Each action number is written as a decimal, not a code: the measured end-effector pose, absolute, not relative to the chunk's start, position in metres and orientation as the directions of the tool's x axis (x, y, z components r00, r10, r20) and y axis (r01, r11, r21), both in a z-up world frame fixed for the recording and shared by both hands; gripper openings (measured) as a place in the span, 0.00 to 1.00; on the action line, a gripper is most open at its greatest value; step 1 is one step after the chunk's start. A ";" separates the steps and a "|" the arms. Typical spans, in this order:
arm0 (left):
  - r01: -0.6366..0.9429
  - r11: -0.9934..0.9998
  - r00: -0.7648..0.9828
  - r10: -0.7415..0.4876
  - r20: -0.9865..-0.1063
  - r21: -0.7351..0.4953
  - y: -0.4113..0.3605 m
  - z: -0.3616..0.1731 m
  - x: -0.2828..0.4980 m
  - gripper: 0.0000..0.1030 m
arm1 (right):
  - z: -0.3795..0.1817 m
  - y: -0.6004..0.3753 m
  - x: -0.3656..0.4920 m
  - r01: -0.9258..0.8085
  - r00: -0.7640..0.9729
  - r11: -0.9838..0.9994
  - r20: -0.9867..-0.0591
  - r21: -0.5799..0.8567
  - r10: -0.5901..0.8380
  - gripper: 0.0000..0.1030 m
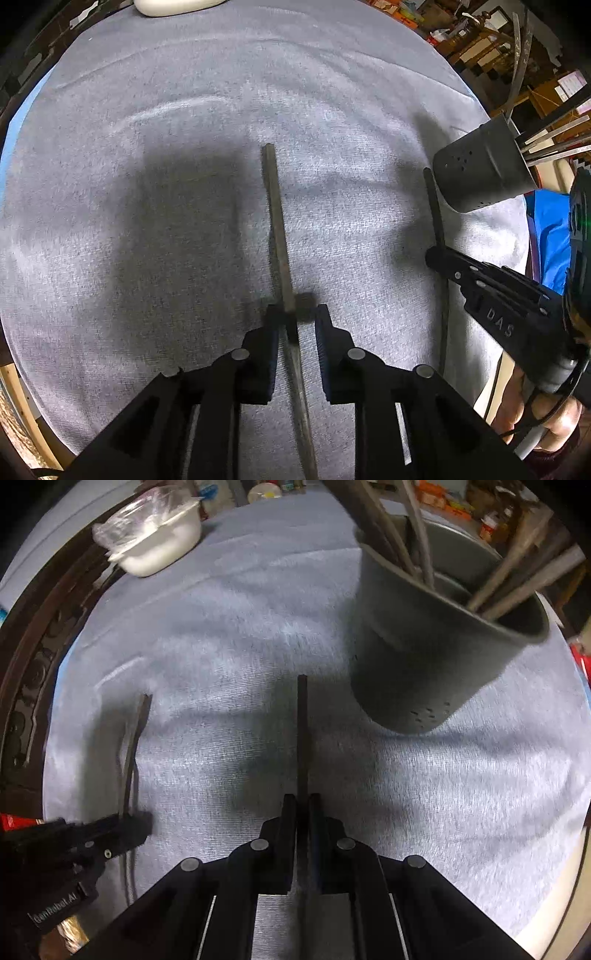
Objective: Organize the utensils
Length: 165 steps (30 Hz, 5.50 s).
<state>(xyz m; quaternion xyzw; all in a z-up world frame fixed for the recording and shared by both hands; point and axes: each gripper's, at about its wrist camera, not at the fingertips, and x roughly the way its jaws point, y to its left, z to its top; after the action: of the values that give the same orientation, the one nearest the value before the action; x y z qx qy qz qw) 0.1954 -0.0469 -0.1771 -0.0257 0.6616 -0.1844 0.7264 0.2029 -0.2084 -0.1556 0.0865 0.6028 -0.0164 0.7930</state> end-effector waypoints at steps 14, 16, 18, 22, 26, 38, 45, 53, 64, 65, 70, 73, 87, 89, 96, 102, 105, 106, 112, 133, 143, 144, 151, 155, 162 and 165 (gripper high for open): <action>0.171 0.953 0.115 -0.270 -0.956 -0.249 -0.063 -0.176 0.232 0.07 | -0.151 -0.228 0.192 0.123 0.317 0.969 -0.934 0.215 0.167 0.07; 0.157 0.951 0.127 -0.287 -0.949 -0.267 -0.059 -0.177 0.235 0.07 | -0.150 -0.229 0.188 0.118 0.338 0.965 -0.924 0.232 0.181 0.07; 0.142 0.956 0.157 -0.278 -0.948 -0.257 -0.054 -0.175 0.235 0.07 | -0.139 -0.232 0.179 0.102 0.371 0.969 -0.912 0.225 0.173 0.07; 0.148 0.953 0.224 -0.293 -0.929 -0.265 -0.052 -0.156 0.229 0.06 | -0.113 -0.225 0.164 0.034 0.452 0.973 -0.872 0.226 0.187 0.06; 0.173 0.949 0.310 -0.308 -0.899 -0.265 -0.049 -0.125 0.218 0.05 | -0.085 -0.225 0.149 -0.029 0.537 0.962 -0.807 0.273 0.245 0.06; 0.252 0.933 0.543 -0.355 -0.761 -0.256 -0.041 -0.036 0.174 0.05 | -0.011 -0.235 0.097 -0.142 0.705 0.941 -0.636 0.305 0.313 0.06; 0.317 0.915 0.609 -0.398 -0.686 -0.250 -0.055 0.013 0.150 0.05 | 0.027 -0.251 0.086 -0.177 0.827 0.920 -0.454 0.350 0.332 0.06; 0.364 0.897 0.691 -0.441 -0.572 -0.252 -0.079 0.052 0.144 0.05 | 0.063 -0.295 0.075 -0.095 0.951 0.936 -0.248 0.338 0.186 0.06; 0.389 0.888 0.754 -0.461 -0.469 -0.246 -0.114 0.075 0.157 0.05 | 0.078 -0.309 0.096 0.058 0.986 0.965 -0.167 0.255 -0.015 0.06; 0.390 0.887 0.757 -0.462 -0.462 -0.247 -0.116 0.076 0.159 0.05 | 0.078 -0.309 0.097 0.062 0.987 0.966 -0.161 0.251 -0.022 0.06; 0.401 0.878 0.783 -0.476 -0.401 -0.260 -0.132 0.078 0.168 0.05 | 0.074 -0.311 0.115 0.109 0.987 0.967 -0.138 0.230 -0.078 0.06; 0.402 0.880 0.796 -0.472 -0.379 -0.251 -0.142 0.076 0.173 0.05 | 0.067 -0.317 0.126 0.131 0.985 0.961 -0.142 0.243 -0.099 0.06; 0.393 0.899 0.816 -0.438 -0.377 -0.193 -0.190 0.040 0.190 0.05 | 0.031 -0.334 0.141 0.165 0.974 0.937 -0.203 0.307 -0.105 0.06; 0.391 0.900 0.814 -0.436 -0.384 -0.192 -0.192 0.036 0.193 0.05 | 0.026 -0.333 0.138 0.159 0.972 0.938 -0.213 0.307 -0.096 0.06; 0.380 0.904 0.806 -0.427 -0.410 -0.196 -0.200 0.025 0.207 0.05 | 0.011 -0.333 0.134 0.154 0.966 0.940 -0.247 0.304 -0.078 0.06; 0.360 0.914 0.805 -0.405 -0.434 -0.186 -0.206 0.013 0.215 0.05 | 0.002 -0.336 0.128 0.160 0.960 0.931 -0.270 0.329 -0.070 0.06; 0.356 0.917 0.797 -0.399 -0.453 -0.180 -0.209 0.004 0.216 0.05 | 0.000 -0.335 0.128 0.159 0.959 0.927 -0.278 0.339 -0.062 0.06; 0.357 0.917 0.796 -0.398 -0.457 -0.177 -0.210 0.002 0.216 0.05 | -0.001 -0.335 0.128 0.160 0.957 0.927 -0.283 0.339 -0.062 0.06; 0.370 0.913 0.773 -0.405 -0.489 -0.171 -0.215 -0.006 0.214 0.05 | -0.008 -0.334 0.126 0.168 0.949 0.922 -0.310 0.350 -0.056 0.07; 0.347 0.927 0.810 -0.373 -0.452 -0.143 -0.147 0.033 0.163 0.60 | -0.014 -0.328 0.118 0.155 0.882 0.920 -0.470 0.360 0.036 0.10; 0.285 0.958 0.805 -0.250 -0.537 -0.019 -0.102 0.026 0.127 0.74 | -0.013 -0.321 0.074 0.186 0.902 0.878 -0.430 0.441 0.025 0.71; 0.285 0.958 0.802 -0.239 -0.547 -0.001 -0.101 0.024 0.122 0.75 | -0.010 -0.318 0.069 0.180 0.905 0.880 -0.424 0.440 0.027 0.71; 0.282 0.956 0.800 -0.186 -0.570 0.083 -0.096 0.021 0.086 0.84 | 0.008 -0.289 0.022 0.181 0.909 0.915 -0.416 0.361 -0.016 0.71; 0.253 0.961 0.793 -0.140 -0.592 0.113 -0.089 0.023 0.070 0.87 | 0.022 -0.279 -0.002 0.197 0.905 0.922 -0.423 0.333 -0.041 0.71; 0.199 0.973 0.823 -0.100 -0.560 0.119 -0.067 0.035 0.049 0.87 | 0.052 -0.254 -0.042 0.195 0.901 0.944 -0.429 0.265 -0.066 0.71; 0.180 0.975 0.844 -0.086 -0.529 0.129 -0.060 0.043 0.038 0.87 | 0.062 -0.245 -0.053 0.182 0.901 0.951 -0.430 0.250 -0.060 0.71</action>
<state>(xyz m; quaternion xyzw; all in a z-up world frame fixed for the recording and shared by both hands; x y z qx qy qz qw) 0.0384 -0.0598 0.0431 0.0871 0.2703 -0.0696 0.9563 -0.0534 -0.2447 0.0625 0.1433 0.2137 -0.0628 0.9643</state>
